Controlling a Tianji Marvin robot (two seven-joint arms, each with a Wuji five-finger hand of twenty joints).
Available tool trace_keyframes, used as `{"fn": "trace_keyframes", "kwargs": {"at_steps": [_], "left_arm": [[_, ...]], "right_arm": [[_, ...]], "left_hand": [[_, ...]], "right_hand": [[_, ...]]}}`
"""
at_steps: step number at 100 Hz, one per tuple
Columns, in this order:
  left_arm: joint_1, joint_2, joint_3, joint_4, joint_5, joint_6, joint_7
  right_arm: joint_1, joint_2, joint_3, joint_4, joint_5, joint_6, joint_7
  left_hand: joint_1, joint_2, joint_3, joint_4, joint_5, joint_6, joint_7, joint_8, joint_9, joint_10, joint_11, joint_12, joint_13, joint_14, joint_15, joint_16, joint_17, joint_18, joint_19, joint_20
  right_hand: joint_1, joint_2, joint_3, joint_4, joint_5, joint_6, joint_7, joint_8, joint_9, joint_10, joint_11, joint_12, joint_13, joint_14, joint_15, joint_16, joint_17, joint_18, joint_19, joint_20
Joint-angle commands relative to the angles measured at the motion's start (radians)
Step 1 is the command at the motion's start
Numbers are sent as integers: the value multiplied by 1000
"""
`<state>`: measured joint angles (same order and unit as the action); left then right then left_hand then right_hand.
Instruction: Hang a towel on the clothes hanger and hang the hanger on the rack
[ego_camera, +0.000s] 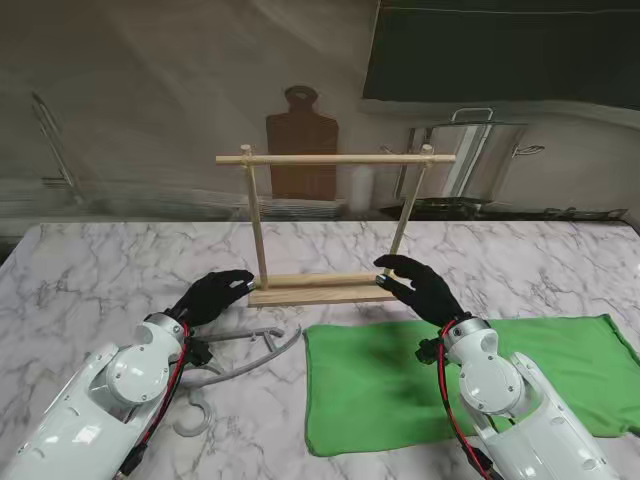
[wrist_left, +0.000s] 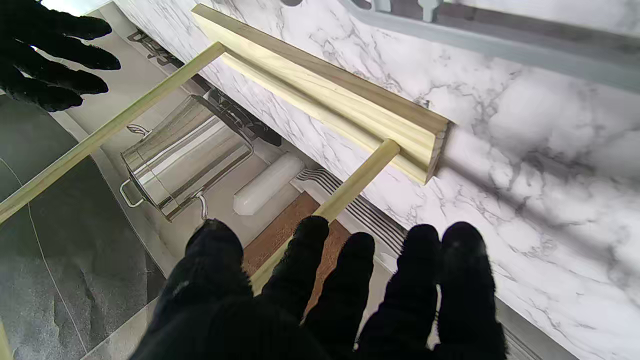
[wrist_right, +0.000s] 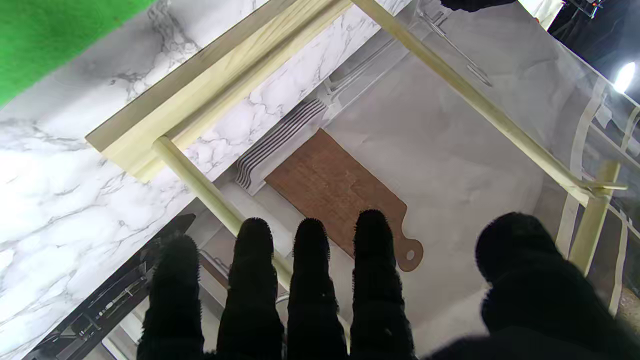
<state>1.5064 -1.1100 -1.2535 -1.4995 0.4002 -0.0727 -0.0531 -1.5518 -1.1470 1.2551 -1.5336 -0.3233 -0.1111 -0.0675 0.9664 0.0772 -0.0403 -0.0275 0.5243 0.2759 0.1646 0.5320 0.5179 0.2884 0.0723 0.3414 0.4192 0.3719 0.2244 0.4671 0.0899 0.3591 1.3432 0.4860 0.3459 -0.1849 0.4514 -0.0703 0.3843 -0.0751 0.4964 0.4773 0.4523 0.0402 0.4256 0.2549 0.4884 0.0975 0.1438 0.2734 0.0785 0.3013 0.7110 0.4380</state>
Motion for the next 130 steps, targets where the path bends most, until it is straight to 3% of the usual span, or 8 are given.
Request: {"fn": "trace_keyframes", "kwargs": {"at_steps": [1, 53, 95, 130], "left_arm": [[10, -3, -4, -9, 7, 1, -10], [23, 0, -9, -23, 23, -7, -9], [18, 1, -3, -17, 29, 4, -14], [20, 2, -8, -18, 36, 5, -13]], "right_arm": [[-6, -2, -2, 1, 0, 6, 4], [-26, 9, 67, -26, -59, -15, 7], [-42, 44, 321, 18, -255, -76, 47], [-138, 70, 537, 50, -474, -64, 45]], "left_hand": [[1, 52, -1, 5, -22, -1, -11, -11, -29, -11, -6, -17, -14, -25, 0, -15, -15, -9, -753, -10], [0, 52, -1, 5, -17, 0, -8, -12, -27, -11, -5, -18, -13, -24, 1, -17, -15, -9, -757, -8], [0, 52, -1, 5, -16, -2, -7, -13, -27, -11, -4, -19, -13, -25, 1, -17, -15, -9, -759, -7], [1, 51, -1, 5, -16, -1, -7, -13, -27, -10, -5, -19, -13, -24, 1, -17, -16, -9, -764, -7]], "right_hand": [[12, -21, -11, 11, 22, -9, -15, -3, -5, -3, -3, -2, -4, -35, -18, -28, -14, -16, -6, 1], [-8, -28, -25, 8, 15, -24, -25, -7, -3, -31, -22, -11, -6, -43, -25, -30, -23, -11, -37, -14], [-55, -83, -17, 10, -7, -52, -31, -7, -12, -61, -40, -17, -18, -62, -35, -35, -27, -13, -47, -17], [-148, -196, 90, -14, -122, -120, -152, -113, -93, -126, -226, -102, -126, -93, -109, -99, -57, -41, -186, -71]]}}
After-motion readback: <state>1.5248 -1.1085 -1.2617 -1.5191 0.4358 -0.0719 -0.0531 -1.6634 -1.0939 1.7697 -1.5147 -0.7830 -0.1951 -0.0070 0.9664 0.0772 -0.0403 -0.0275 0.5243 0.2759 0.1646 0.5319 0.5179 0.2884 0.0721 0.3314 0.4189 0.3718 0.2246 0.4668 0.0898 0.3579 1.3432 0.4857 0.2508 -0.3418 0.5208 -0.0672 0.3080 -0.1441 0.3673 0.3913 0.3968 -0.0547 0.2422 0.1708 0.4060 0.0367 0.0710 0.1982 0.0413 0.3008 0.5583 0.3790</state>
